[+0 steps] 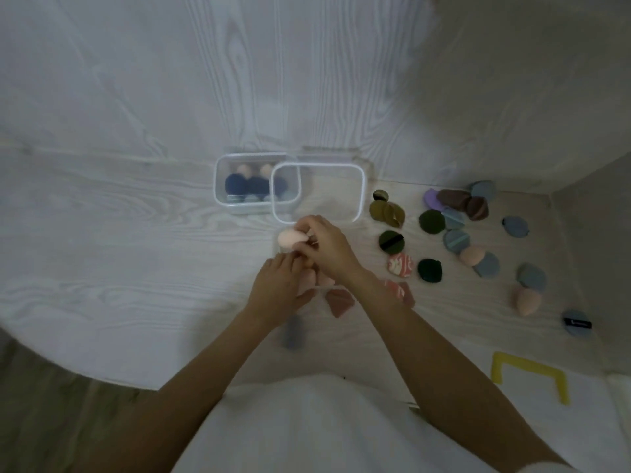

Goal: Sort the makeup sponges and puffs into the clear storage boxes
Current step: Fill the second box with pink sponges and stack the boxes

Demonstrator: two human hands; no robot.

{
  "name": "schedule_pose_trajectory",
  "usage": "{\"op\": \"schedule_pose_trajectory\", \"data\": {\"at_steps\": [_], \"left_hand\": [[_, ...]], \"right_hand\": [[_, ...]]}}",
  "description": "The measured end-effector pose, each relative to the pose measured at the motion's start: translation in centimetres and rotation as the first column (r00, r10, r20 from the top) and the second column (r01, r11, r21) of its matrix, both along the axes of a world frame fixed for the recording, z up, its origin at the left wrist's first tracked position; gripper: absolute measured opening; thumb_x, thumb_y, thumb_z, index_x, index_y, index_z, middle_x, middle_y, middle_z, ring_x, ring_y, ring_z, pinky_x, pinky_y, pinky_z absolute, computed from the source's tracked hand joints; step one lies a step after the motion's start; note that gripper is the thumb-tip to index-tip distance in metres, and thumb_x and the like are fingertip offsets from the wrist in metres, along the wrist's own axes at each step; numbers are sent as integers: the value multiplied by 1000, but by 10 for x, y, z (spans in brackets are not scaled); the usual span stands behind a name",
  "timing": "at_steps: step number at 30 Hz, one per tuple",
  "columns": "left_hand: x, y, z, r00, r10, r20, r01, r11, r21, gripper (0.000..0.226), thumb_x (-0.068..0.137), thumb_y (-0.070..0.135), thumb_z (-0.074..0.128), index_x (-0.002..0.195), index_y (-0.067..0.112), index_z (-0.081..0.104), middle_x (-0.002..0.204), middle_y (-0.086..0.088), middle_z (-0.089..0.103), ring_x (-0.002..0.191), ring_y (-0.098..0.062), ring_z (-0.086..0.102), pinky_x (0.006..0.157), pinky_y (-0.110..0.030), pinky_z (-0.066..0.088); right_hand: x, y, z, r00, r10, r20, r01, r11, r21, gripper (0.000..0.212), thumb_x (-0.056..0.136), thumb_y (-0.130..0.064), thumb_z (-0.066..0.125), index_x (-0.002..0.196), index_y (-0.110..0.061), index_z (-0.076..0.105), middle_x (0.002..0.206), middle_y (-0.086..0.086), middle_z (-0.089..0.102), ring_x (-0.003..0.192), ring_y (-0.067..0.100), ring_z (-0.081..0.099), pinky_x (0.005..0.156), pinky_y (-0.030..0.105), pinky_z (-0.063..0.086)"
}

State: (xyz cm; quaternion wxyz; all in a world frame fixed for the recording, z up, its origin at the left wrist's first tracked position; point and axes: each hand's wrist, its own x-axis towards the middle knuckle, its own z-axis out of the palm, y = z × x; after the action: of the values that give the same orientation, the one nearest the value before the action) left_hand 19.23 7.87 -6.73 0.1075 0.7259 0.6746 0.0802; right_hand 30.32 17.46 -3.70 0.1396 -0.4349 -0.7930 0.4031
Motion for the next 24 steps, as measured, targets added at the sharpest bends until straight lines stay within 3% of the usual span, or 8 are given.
{"op": "schedule_pose_trajectory", "data": {"at_steps": [2, 6, 9, 11, 15, 18, 21, 24], "left_hand": [[-3, -6, 4, 995, 53, -79, -48, 997, 65, 50, 71, 54, 62, 102, 15, 64, 104, -3, 65, 86, -26, 58, 74, -38, 37], [-20, -22, 7, 992, 93, -90, -74, 978, 195, 43, 68, 56, 65, 91, 20, 67, 97, 6, 67, 88, -22, 59, 79, -40, 30], [-32, -28, 1, 993, 63, -101, -42, 979, 198, 34, 68, 50, 72, 90, 24, 68, 99, 8, 66, 94, -20, 56, 84, -43, 30], [-34, -27, -1, 994, 45, -97, -26, 982, 187, 30, 72, 51, 65, 88, 27, 69, 97, 10, 66, 96, -17, 50, 86, -43, 29], [-34, -25, -2, 995, 48, -85, -33, 984, 175, 33, 70, 54, 70, 86, 25, 70, 100, 6, 65, 99, -18, 50, 89, -43, 28], [-33, -25, 1, 990, 115, -77, -101, 982, 159, 49, 63, 59, 72, 93, 20, 67, 106, 2, 63, 104, -17, 45, 94, -44, 25], [-36, -21, 2, 987, 139, -77, -130, 985, 117, 69, 63, 68, 55, 107, 15, 59, 115, 1, 60, 112, -18, 42, 100, -49, 20], [-43, -10, 3, 995, 39, -91, -35, 998, 49, 86, 62, 73, 49, 124, 14, 50, 126, 0, 56, 125, -23, 38, 106, -58, 6]], "right_hand": [[-4, 0, -6, 995, 73, 69, -76, 996, 41, 24, 84, -17, 62, 106, -11, 57, 106, 4, 56, 89, 21, 56, 79, 33, 44], [-5, -1, -13, 956, 117, 269, -169, 969, 179, 26, 84, -22, 59, 108, -11, 56, 109, 7, 54, 82, 31, 58, 69, 41, 47], [-12, -2, -12, 891, 142, 432, -274, 926, 260, 29, 87, -21, 54, 114, -10, 53, 115, 8, 52, 86, 31, 58, 66, 38, 46], [-19, -5, -11, 860, 138, 492, -318, 897, 305, 25, 90, -19, 50, 113, -10, 52, 114, 8, 52, 89, 29, 58, 65, 36, 42], [-26, -14, -14, 922, 126, 367, -223, 946, 234, 22, 90, -24, 52, 106, -9, 59, 107, 7, 57, 92, 24, 56, 71, 36, 45], [-20, -10, -12, 948, 168, 269, -201, 975, 98, 21, 87, -21, 57, 105, -14, 67, 105, 6, 59, 94, 22, 55, 79, 38, 48], [-12, -6, -8, 916, 267, 299, -281, 960, 3, 26, 87, -23, 56, 110, -24, 67, 114, 0, 55, 104, 18, 48, 85, 34, 43], [-10, -9, -9, 911, 260, 319, -289, 956, 47, 27, 85, -18, 55, 110, -20, 66, 116, 2, 58, 106, 22, 48, 85, 34, 42]]}}
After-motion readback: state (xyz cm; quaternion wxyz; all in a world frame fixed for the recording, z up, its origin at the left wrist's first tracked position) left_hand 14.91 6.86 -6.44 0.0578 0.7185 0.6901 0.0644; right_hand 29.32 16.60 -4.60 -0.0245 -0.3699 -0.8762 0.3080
